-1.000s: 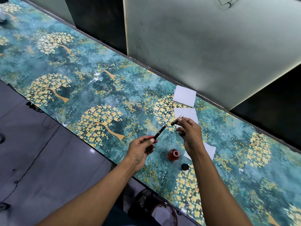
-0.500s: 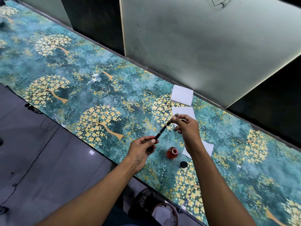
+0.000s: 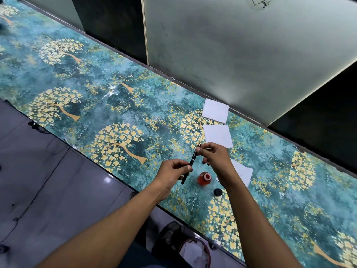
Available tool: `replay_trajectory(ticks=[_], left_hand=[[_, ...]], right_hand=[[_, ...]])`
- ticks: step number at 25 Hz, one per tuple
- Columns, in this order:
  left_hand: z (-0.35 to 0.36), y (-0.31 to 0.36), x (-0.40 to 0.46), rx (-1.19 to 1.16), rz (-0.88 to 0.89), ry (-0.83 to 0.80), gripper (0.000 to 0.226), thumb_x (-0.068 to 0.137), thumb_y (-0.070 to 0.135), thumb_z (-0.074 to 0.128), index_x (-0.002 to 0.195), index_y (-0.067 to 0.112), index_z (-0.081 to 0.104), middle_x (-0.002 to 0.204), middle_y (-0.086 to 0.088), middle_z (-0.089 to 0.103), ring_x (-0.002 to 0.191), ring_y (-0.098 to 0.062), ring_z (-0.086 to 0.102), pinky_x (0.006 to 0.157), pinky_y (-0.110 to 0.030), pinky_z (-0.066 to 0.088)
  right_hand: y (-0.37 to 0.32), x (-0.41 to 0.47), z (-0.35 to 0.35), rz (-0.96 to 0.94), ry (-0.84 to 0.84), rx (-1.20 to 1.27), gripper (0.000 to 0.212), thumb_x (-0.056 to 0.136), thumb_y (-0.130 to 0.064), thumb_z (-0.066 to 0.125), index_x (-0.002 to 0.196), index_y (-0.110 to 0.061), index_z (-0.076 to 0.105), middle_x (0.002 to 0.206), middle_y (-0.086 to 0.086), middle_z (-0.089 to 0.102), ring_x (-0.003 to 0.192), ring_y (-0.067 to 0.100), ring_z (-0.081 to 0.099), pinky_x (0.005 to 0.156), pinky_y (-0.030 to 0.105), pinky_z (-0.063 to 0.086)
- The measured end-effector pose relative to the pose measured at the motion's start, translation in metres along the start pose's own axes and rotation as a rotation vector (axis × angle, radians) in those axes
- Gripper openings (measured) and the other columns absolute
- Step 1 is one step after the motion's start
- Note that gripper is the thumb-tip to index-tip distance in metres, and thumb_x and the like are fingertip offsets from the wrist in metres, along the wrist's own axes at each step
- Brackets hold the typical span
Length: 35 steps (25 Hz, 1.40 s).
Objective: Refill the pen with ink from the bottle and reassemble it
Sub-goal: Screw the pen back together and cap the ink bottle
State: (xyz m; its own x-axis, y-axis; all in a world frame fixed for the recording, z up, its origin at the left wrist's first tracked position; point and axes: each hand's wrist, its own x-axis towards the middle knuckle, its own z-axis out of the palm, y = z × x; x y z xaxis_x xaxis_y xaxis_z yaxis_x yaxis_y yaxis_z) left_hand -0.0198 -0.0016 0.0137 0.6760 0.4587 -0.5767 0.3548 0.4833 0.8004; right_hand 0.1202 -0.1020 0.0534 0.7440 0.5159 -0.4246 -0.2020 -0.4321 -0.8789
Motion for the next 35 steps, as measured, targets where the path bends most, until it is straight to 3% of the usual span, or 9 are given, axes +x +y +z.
replay_trajectory(ticks=[3,7,11,18,20,23,26,29,35], left_hand=[[0.002,-0.001,0.007,0.191,0.011,0.038,0.007,0.081,0.015,0.079,0.085,0.015,0.073,0.082,-0.001,0.074,0.078,-0.012,0.068,0.066,-0.025,0.048],[0.004,-0.008,0.024,0.419,0.015,0.146,0.008,0.078,0.018,0.081,0.081,0.013,0.076,0.078,-0.001,0.075,0.076,-0.013,0.07,0.065,-0.023,0.051],[0.006,-0.013,0.04,0.683,-0.006,0.216,0.014,0.079,0.02,0.081,0.071,0.012,0.074,0.076,-0.001,0.073,0.072,-0.014,0.069,0.072,-0.03,0.057],[0.023,-0.014,0.054,1.122,0.084,0.176,0.018,0.082,0.02,0.076,0.068,0.012,0.07,0.064,-0.002,0.067,0.056,-0.013,0.062,0.054,-0.028,0.053],[0.025,-0.015,0.055,1.186,0.104,0.168,0.023,0.083,0.018,0.074,0.065,0.012,0.062,0.057,-0.001,0.06,0.05,-0.011,0.055,0.042,-0.024,0.041],[0.028,-0.015,0.053,1.193,0.115,0.153,0.023,0.086,0.02,0.073,0.068,0.012,0.06,0.059,0.0,0.058,0.049,-0.01,0.051,0.041,-0.018,0.03],[0.025,-0.015,0.051,1.169,0.138,0.175,0.02,0.086,0.028,0.073,0.077,0.012,0.063,0.069,0.0,0.062,0.061,-0.014,0.058,0.053,-0.028,0.048],[0.024,-0.019,0.045,1.136,0.206,0.18,0.019,0.086,0.031,0.072,0.095,0.016,0.065,0.09,0.003,0.063,0.08,-0.016,0.059,0.07,-0.029,0.049],[0.037,-0.044,0.032,1.07,0.304,-0.126,0.047,0.083,0.029,0.073,0.126,0.028,0.054,0.12,0.006,0.051,0.106,-0.014,0.057,0.096,-0.035,0.049]], right_hand=[[0.005,-0.003,-0.001,0.006,0.004,-0.075,0.022,0.086,-0.026,0.078,0.093,-0.007,0.072,0.084,0.003,0.077,0.052,0.006,0.059,0.054,0.02,0.046],[0.022,-0.007,-0.015,0.014,0.154,-0.171,0.018,0.086,-0.037,0.078,0.087,-0.019,0.073,0.082,-0.001,0.076,0.064,0.014,0.07,0.067,0.039,0.057],[0.049,-0.024,-0.041,0.062,0.263,-0.225,0.011,0.088,-0.031,0.077,0.083,-0.021,0.071,0.08,-0.003,0.074,0.063,0.015,0.068,0.061,0.029,0.051],[0.109,-0.06,-0.053,0.122,0.322,-0.573,0.01,0.087,-0.029,0.074,0.094,-0.023,0.07,0.089,-0.008,0.072,0.083,0.013,0.066,0.064,0.027,0.042],[0.121,-0.065,-0.049,0.117,0.281,-0.683,0.017,0.087,-0.032,0.072,0.1,-0.024,0.068,0.098,-0.007,0.07,0.089,0.015,0.064,0.069,0.03,0.045],[0.132,-0.064,-0.043,0.142,0.206,-0.803,0.029,0.086,-0.035,0.07,0.112,-0.025,0.061,0.108,-0.003,0.063,0.096,0.021,0.061,0.074,0.036,0.05],[0.134,-0.059,-0.038,0.132,0.181,-0.856,0.032,0.087,-0.034,0.067,0.115,-0.025,0.057,0.111,0.0,0.059,0.094,0.025,0.061,0.071,0.037,0.049],[0.131,-0.053,-0.036,0.108,0.183,-0.854,0.023,0.087,-0.031,0.067,0.107,-0.024,0.058,0.107,0.001,0.061,0.09,0.026,0.061,0.072,0.038,0.051],[0.093,-0.045,-0.048,-0.035,0.252,-0.555,0.018,0.086,-0.017,0.073,0.099,-0.027,0.065,0.098,-0.009,0.067,0.073,0.003,0.064,0.065,0.021,0.047]])
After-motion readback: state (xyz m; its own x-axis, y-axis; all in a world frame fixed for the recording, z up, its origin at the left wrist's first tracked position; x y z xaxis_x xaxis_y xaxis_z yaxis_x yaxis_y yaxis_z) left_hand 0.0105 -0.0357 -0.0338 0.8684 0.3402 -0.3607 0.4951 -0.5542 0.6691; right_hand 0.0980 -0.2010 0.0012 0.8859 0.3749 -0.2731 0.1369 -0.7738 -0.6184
